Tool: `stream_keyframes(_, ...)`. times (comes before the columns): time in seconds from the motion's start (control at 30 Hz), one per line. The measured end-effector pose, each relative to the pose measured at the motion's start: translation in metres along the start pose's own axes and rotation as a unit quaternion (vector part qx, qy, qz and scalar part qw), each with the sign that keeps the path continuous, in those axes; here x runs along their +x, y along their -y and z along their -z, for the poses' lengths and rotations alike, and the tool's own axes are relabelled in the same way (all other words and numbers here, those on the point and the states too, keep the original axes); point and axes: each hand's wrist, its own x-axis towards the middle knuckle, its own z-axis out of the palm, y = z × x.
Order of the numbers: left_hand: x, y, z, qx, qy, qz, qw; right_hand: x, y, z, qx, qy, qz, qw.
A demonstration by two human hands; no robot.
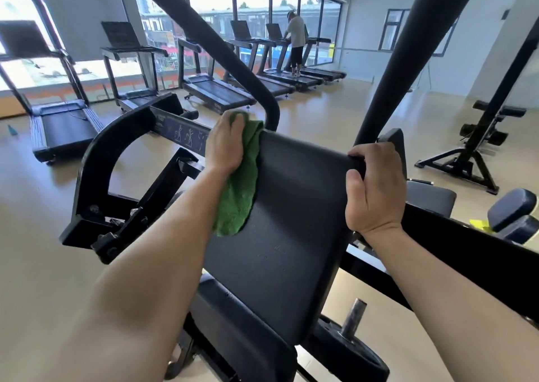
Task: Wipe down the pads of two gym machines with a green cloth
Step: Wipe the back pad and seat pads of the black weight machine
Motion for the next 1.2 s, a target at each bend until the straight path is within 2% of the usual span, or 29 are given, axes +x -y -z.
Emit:
stream_keyframes(0.07, -0.006, 0.025, 0.004, 0.009, 0.006, 0.105, 0.994, 0.000, 0.000, 0.000, -0.002, -0.007, 0.004, 1.000)
stream_keyframes(0.13, -0.013, 0.038, 0.004, -0.003, 0.000, 0.170, 0.985, 0.001, 0.000, -0.001, -0.002, -0.004, 0.007, 1.000)
stream_keyframes(0.27, -0.012, 0.010, 0.000, -0.033, -0.034, 0.176, 0.983, 0.000, 0.000, -0.001, -0.002, -0.003, 0.004, 1.000)
stream_keyframes(0.5, 0.004, -0.023, -0.003, 0.060, -0.039, 0.027, 0.997, 0.000, 0.001, -0.001, 0.001, -0.001, -0.003, 1.000)
stream_keyframes(0.57, -0.001, -0.036, -0.007, 0.088, -0.031, -0.042, 0.995, -0.001, 0.001, -0.001, 0.003, -0.003, 0.000, 1.000)
stream_keyframes(0.7, -0.037, -0.080, -0.030, 0.117, 0.035, -0.205, 0.971, 0.000, 0.001, 0.001, 0.019, -0.016, 0.003, 1.000)
stream_keyframes(0.83, -0.076, -0.099, -0.044, 0.101, 0.032, -0.227, 0.968, 0.002, 0.003, 0.001, 0.034, -0.039, 0.005, 0.999)
stream_keyframes(0.9, -0.099, -0.117, -0.046, 0.069, 0.033, -0.226, 0.971, 0.003, 0.006, 0.003, 0.043, -0.039, -0.003, 0.998)
stream_keyframes(0.97, -0.124, -0.144, -0.049, 0.019, 0.059, -0.215, 0.975, 0.002, 0.010, 0.010, 0.098, -0.057, -0.051, 0.992)
stream_keyframes(1.07, -0.145, -0.169, -0.046, -0.144, 0.114, -0.117, 0.976, -0.005, 0.020, 0.027, 0.207, -0.108, -0.131, 0.963)
stream_keyframes(1.13, -0.147, -0.175, -0.037, -0.294, 0.130, -0.032, 0.946, -0.009, 0.029, 0.035, 0.198, -0.072, -0.109, 0.971)
stream_keyframes(1.2, -0.145, -0.170, -0.027, -0.425, 0.109, 0.069, 0.896, -0.014, 0.032, 0.033, 0.109, 0.010, -0.044, 0.993)
